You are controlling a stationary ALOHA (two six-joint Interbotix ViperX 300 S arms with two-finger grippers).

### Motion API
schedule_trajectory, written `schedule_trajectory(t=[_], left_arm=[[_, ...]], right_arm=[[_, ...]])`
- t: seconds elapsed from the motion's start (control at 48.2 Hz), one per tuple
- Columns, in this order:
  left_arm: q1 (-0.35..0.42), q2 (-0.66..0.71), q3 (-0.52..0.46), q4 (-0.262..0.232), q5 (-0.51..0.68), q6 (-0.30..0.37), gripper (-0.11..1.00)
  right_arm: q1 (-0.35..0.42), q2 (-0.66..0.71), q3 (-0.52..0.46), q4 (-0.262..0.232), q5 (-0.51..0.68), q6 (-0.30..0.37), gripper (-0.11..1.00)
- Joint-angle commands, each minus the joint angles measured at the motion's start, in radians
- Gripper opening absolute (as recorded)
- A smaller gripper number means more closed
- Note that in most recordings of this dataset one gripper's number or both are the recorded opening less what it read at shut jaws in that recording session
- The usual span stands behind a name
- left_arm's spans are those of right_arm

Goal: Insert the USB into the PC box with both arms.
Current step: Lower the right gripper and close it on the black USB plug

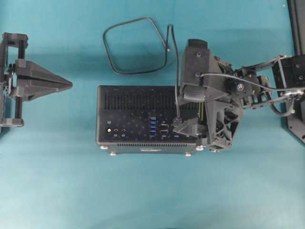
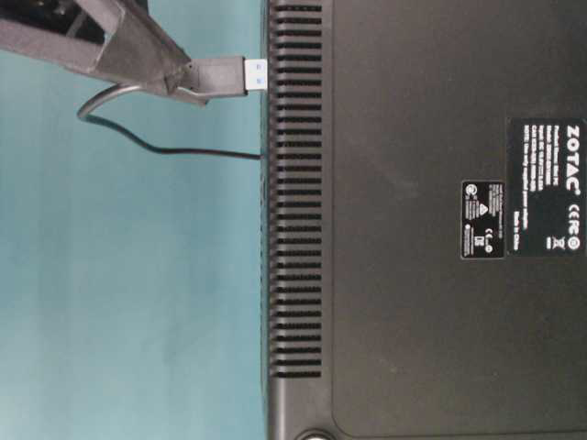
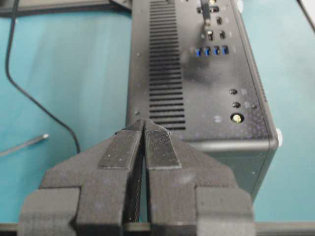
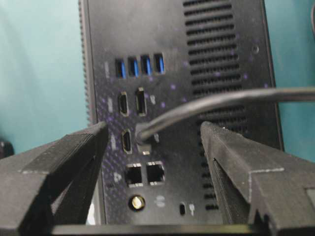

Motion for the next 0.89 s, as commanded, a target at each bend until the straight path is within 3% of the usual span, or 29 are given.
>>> schedule_trajectory(t=[0.0,0.872], left_arm=[[0.000,-0.002,-0.014,0.003,-0.005,-0.002,0.00],[0.000,-0.002,-0.012,0.003,-0.006,-0.008,0.00]], right_arm=[[-0.002,-0.005,-0.026,-0.002,-0.002,-0.012,0.79],[0.015,0.006,-0.012,0.000,-0.018,-0.025,0.58]])
